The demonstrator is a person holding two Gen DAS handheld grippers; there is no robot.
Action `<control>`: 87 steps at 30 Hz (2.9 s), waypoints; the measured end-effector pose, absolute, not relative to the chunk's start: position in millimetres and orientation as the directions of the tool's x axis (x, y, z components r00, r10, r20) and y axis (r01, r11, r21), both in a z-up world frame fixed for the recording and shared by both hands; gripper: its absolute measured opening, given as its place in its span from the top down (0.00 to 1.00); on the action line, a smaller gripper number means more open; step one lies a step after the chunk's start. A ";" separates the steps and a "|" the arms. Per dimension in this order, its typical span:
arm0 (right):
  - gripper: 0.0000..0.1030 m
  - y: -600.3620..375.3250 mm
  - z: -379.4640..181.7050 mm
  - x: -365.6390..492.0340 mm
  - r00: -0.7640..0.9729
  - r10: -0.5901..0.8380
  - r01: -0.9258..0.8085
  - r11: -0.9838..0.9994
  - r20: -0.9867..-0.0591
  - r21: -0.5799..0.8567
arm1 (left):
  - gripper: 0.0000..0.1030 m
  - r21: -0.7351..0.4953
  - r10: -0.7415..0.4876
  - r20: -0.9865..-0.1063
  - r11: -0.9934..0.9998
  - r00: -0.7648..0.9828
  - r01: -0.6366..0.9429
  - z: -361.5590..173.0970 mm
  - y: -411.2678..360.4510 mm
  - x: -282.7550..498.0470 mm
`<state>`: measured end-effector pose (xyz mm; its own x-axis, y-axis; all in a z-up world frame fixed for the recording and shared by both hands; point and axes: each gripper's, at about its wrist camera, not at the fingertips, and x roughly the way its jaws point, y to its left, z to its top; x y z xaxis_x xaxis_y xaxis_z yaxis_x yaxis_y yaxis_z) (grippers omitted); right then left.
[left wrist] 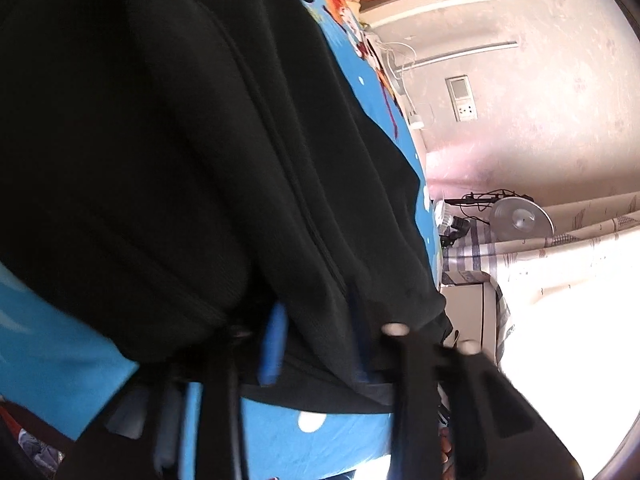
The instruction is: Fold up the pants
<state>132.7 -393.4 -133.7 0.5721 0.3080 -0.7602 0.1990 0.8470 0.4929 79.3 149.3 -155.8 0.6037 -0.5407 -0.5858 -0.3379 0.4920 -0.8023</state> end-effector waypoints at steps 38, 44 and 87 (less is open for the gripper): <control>0.86 -375.1 -145.5 143.2 0.562 -0.090 0.217 0.975 -0.822 0.042 | 0.88 0.178 0.338 -0.796 0.924 0.503 -0.339 -37.9 240.8 169.3; 0.86 -376.6 -143.7 139.5 0.566 -0.070 0.218 0.974 -0.822 0.066 | 0.86 -0.361 0.101 -0.739 0.775 0.666 -0.518 -15.0 305.9 47.5; 0.83 -370.5 -145.7 148.5 0.540 -0.114 0.203 0.979 -0.834 -0.002 | 0.50 -0.704 0.079 -0.633 0.356 0.770 -0.615 -116.8 479.0 -47.9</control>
